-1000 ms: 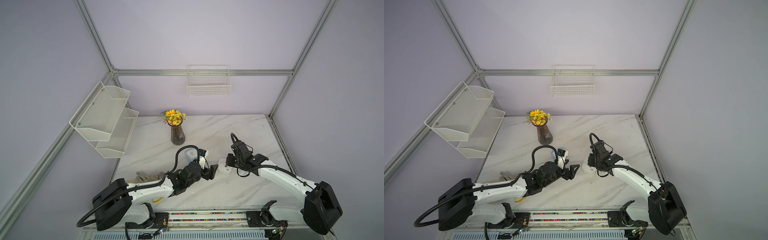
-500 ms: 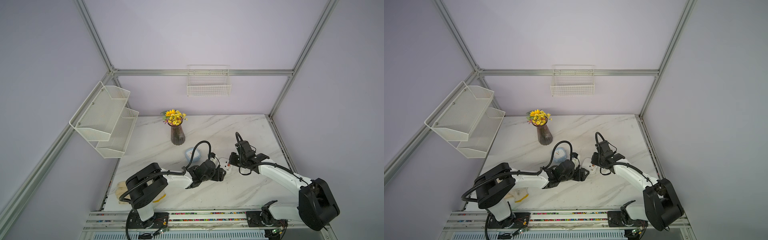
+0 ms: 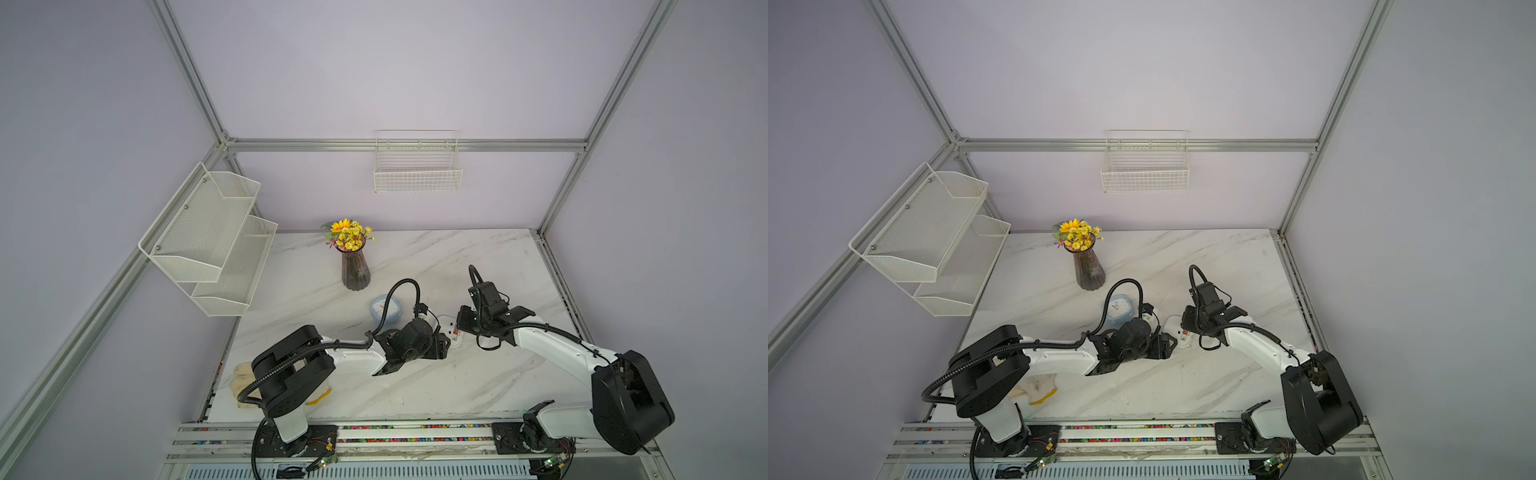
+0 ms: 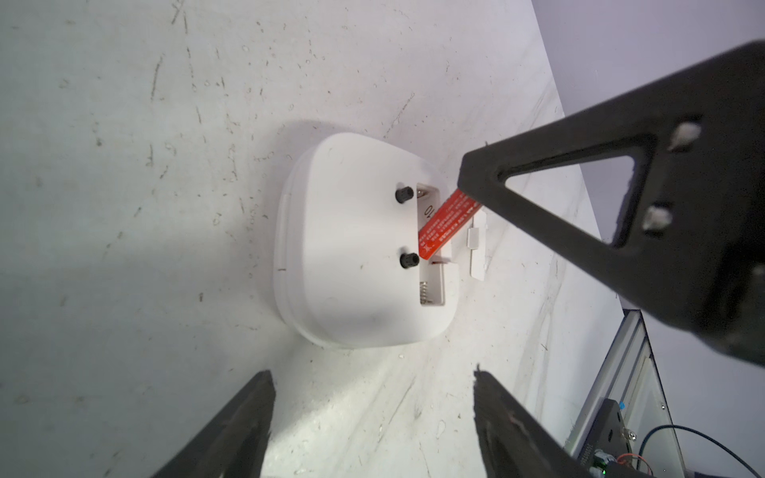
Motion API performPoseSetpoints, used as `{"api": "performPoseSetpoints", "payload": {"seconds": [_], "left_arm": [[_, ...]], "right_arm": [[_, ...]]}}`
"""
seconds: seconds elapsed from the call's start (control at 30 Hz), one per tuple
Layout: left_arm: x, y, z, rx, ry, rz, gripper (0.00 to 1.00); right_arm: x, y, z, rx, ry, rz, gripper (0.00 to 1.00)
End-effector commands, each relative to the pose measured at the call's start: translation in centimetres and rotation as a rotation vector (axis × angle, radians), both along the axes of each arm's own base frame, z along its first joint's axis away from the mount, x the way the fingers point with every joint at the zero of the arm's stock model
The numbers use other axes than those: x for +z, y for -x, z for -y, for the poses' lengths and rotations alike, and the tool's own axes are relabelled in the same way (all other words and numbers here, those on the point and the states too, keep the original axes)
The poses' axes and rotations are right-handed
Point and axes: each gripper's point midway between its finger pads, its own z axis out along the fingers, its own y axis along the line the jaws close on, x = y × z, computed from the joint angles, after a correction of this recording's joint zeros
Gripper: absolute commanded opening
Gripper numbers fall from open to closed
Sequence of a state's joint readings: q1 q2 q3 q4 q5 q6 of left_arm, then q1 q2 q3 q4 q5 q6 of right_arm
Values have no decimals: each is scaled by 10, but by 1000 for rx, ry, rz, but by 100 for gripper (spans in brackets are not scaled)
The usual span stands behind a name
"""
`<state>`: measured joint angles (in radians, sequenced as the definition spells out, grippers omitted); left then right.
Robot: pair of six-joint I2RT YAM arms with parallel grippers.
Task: Insert the battery into the alarm
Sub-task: Install the battery in the alarm.
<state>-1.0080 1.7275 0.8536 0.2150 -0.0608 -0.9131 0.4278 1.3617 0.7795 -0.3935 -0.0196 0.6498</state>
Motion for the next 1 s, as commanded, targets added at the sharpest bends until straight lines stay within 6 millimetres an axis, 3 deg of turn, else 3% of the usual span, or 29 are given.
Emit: {"api": "performPoseSetpoints", "payload": {"seconds": [0.0, 0.27, 0.47, 0.63, 0.8, 0.97], "left_arm": [[11, -17, 3, 74, 29, 27, 77], [19, -30, 13, 107, 59, 39, 77], [14, -37, 8, 153, 43, 50, 77], [15, -44, 3, 182, 35, 61, 77], [18, -43, -12, 218, 26, 61, 77], [15, -29, -15, 215, 73, -15, 77]], "right_arm": [[-4, 1, 0, -8, -12, -9, 12], [-13, 3, -2, 7, -2, -48, 20], [-15, 5, -2, 22, 10, -63, 38], [-6, 4, 3, -5, 15, -35, 51], [24, -6, 7, -27, 5, 67, 58], [22, -26, 13, -61, 3, 82, 55]]}}
